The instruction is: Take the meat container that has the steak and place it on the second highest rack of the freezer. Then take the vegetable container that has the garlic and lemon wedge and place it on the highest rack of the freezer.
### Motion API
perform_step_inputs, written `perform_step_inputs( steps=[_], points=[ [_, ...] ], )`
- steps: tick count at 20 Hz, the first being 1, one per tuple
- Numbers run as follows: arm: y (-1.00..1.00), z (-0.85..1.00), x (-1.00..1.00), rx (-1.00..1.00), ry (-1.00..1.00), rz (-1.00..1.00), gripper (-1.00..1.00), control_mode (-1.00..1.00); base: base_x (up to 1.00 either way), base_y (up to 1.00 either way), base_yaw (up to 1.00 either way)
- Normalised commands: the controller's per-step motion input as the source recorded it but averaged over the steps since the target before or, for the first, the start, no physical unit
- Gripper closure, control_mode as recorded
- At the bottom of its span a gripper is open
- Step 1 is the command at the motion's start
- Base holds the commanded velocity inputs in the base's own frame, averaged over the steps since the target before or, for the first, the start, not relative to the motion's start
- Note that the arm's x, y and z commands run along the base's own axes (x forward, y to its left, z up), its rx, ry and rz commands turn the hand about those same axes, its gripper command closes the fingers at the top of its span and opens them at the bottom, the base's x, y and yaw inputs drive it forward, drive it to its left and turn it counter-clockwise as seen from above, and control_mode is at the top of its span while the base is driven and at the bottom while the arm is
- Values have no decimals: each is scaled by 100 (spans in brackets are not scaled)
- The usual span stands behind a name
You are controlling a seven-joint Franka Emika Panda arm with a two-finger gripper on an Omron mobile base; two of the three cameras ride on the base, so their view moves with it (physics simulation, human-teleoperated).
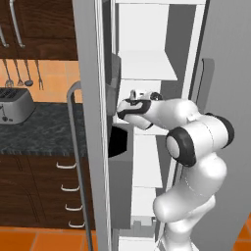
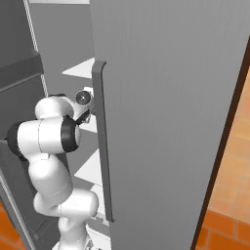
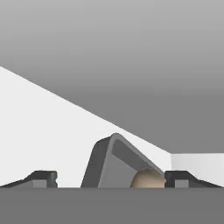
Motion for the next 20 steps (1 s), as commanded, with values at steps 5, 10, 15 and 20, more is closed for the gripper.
perform_step_inputs(
  steps=[5, 10, 15, 20],
  points=[
    [-24, 84, -31, 7, -28, 0, -100, -100, 0, 0, 0],
    [-1, 59, -89, 1, -5, 0, -100, -100, 0, 0, 0],
    [0, 89, -100, 0, -3, 0, -100, -100, 0, 0, 0],
    [0, 100, -100, 0, -6, 3, -100, -100, 0, 0, 0]
  ],
)
